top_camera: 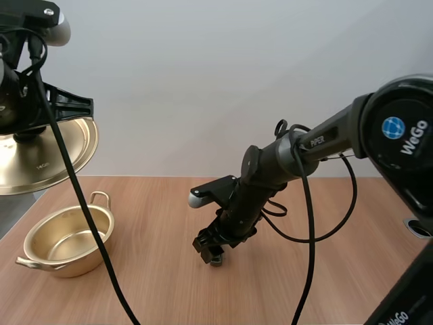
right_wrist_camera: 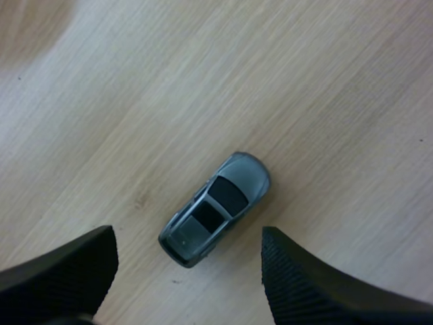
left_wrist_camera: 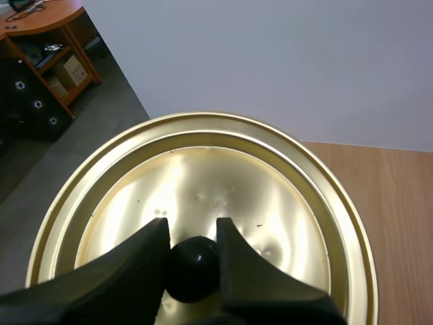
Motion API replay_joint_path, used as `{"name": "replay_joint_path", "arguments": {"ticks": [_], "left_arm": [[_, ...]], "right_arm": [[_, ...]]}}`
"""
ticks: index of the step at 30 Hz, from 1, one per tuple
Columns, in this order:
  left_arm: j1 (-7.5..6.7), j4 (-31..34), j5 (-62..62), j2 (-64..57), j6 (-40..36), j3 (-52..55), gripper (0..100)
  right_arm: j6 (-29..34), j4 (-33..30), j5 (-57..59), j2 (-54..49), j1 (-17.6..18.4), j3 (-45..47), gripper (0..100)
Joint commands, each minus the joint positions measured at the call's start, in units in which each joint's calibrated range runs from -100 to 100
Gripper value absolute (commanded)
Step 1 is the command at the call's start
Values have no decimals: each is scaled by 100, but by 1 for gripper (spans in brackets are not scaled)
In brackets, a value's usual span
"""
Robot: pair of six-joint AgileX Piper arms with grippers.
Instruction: Open the pot, put the car inside, and close it
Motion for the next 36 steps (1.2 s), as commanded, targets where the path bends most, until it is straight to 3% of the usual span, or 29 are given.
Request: {"name": "replay_joint_path", "arguments": {"ticks": [1,25,34,35,36], "left_arm": [[0,-2,3,5,7,-8,0],[0,-13,-139,5,113,-8,0],[0,-13,-79,5,122,-8,0],[0,-13,-79,5,122,-8,0],[0,-13,-79,5,122,-8,0]], "right_arm": [[-4,-1,1,149,-1,-6,100],[-162,-172,-572,447,285,-16,100],[-162,-622,-689,1091,285,-16,100],[-162,-693,-708,1154,285,-20,90],[-162,-694,-754,1204,285,-20,69]]}}
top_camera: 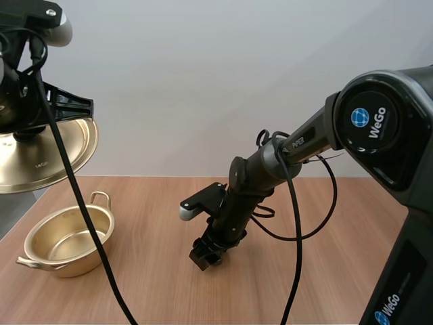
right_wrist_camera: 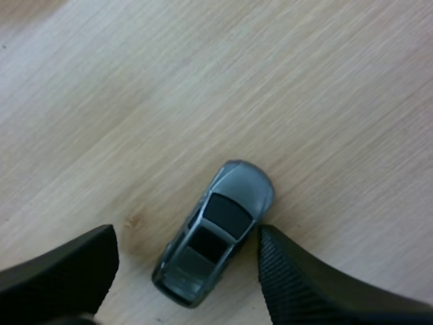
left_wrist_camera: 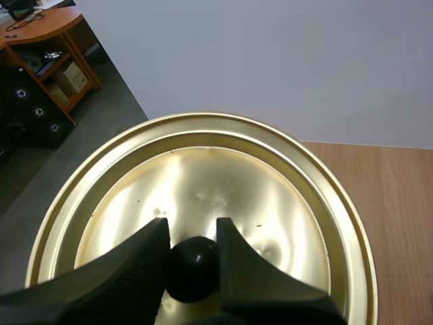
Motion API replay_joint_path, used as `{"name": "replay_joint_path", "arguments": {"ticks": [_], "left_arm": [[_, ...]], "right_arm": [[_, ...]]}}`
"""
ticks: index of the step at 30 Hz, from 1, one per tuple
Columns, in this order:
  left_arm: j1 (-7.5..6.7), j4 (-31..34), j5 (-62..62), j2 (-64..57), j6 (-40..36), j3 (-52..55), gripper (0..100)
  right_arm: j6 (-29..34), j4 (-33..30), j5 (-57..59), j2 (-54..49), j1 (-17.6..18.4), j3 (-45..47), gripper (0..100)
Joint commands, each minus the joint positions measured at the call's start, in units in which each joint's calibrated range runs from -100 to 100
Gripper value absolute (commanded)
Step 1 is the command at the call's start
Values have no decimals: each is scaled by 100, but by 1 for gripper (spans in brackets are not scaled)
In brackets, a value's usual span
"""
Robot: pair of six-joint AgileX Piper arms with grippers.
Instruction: Open the pot, put the car inside, and close it
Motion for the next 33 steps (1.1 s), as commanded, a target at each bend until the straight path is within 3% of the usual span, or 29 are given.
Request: {"name": "replay_joint_path", "arguments": {"ticks": [1,2,3,10,15,22,26,33], "left_arm": [[0,1,5,5,2,-8,0],[0,1,5,5,2,-8,0],[0,1,5,5,2,-8,0],[0,25,83,5,2,-8,0],[0,143,87,-143,139,-93,0],[0,207,87,-886,218,-724,0],[0,281,87,-1342,335,-866,0],[0,731,87,-1681,324,-866,0]], "right_arm": [[12,-20,91,145,1,43,39],[58,-20,91,148,1,43,4],[175,-20,91,148,1,43,0],[151,-271,0,57,1,31,0],[82,-271,2,-573,1,-418,0],[-294,378,481,-1406,26,-1361,0],[-367,591,1000,-1482,199,-1772,0],[-376,591,820,-1458,799,-1866,0]]}}
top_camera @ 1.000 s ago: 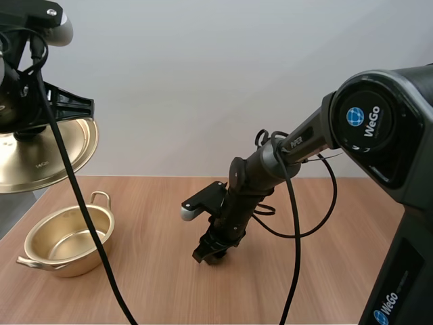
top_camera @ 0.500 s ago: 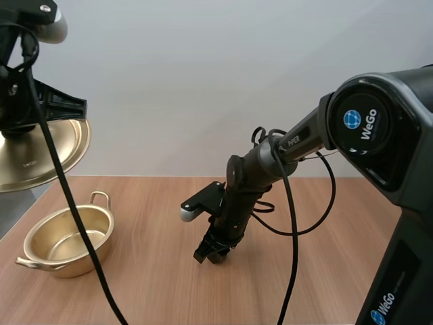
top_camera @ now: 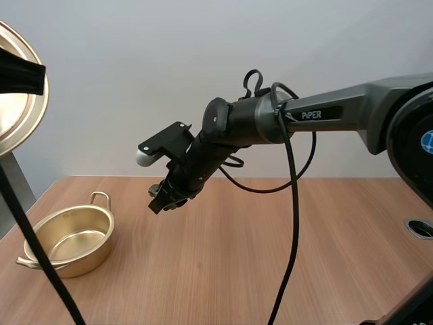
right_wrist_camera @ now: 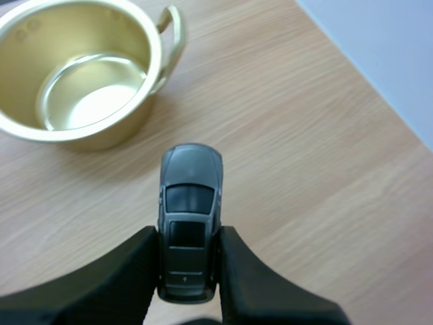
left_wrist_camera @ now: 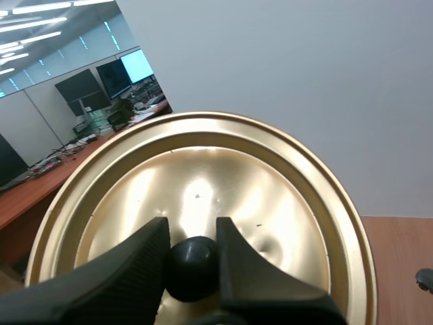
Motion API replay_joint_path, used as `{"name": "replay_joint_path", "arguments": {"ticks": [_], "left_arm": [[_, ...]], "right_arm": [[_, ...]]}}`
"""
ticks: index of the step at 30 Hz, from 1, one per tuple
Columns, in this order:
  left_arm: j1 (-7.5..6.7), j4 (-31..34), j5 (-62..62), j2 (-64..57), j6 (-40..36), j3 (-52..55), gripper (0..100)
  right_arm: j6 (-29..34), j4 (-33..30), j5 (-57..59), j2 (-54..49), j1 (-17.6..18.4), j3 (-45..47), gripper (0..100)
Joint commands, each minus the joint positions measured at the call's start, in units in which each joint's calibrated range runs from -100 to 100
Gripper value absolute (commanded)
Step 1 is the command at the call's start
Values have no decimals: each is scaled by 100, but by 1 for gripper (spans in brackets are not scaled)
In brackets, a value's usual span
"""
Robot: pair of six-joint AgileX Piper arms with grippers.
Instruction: Open the pot, put the car inside, and close it
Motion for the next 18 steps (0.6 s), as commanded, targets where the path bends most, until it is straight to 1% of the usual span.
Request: {"name": "replay_joint_path", "arguments": {"ticks": [1,4,7,11,18], "left_arm": [[0,192,0,4,-49,8,0],[0,389,0,4,-59,8,0],[0,441,0,4,-59,8,0],[0,470,0,77,-159,8,0],[0,791,0,294,-281,359,0]], "right_arm": [[-10,-10,-229,-7,325,-13,0],[-20,-33,-478,25,533,-54,0],[-20,-90,-608,174,642,-191,0],[-20,-90,-626,479,696,-415,0],[-153,-7,-824,1039,696,-859,0]]}}
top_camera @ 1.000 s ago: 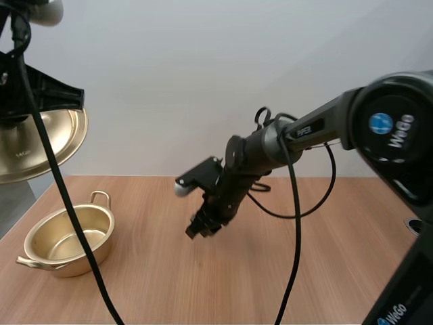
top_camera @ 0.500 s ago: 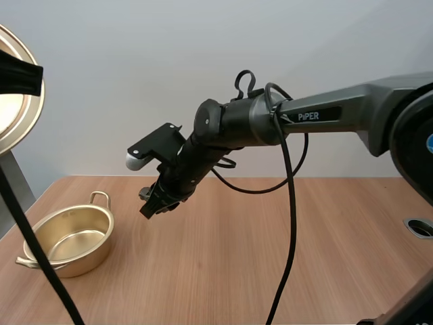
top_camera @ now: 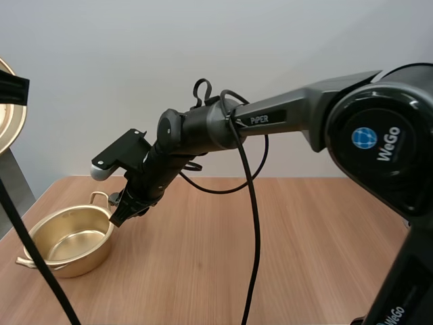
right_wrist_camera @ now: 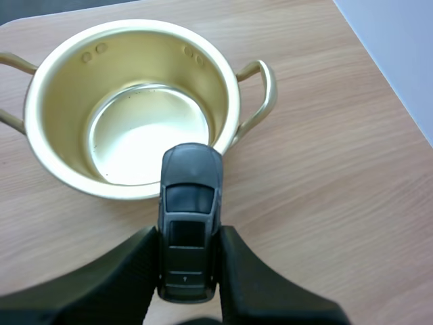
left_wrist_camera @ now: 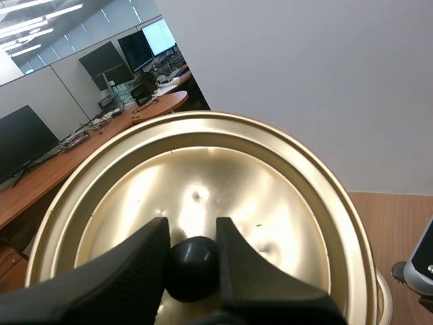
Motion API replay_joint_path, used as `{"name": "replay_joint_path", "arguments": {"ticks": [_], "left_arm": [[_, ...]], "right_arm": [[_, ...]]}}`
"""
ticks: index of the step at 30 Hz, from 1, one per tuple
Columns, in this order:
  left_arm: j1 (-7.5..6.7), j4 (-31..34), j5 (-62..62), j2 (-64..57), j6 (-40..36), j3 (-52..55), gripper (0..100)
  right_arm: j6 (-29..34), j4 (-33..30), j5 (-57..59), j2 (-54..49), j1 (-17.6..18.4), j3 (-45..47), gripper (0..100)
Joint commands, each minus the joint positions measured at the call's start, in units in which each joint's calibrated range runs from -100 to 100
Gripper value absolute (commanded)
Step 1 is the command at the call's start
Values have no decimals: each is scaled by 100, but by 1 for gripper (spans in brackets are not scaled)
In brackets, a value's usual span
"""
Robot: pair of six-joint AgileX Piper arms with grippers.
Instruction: Open the pot, put the car inside, and close it
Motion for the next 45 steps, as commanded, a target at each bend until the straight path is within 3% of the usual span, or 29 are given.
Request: {"name": "replay_joint_path", "arguments": {"ticks": [1,7,24,33,45], "left_arm": [[0,76,12,20,-11,82,0],[0,598,12,20,-222,391,0],[0,764,12,30,-420,488,0],[0,739,12,30,-449,488,0],[0,715,12,30,-514,488,0]], "right_arm": [[-51,20,-62,149,0,-101,0],[-251,194,-62,772,106,-578,0],[-324,141,707,2004,405,-2443,0],[-324,141,1002,2542,405,-2935,0],[-324,211,1021,2828,429,-2947,0]]}}
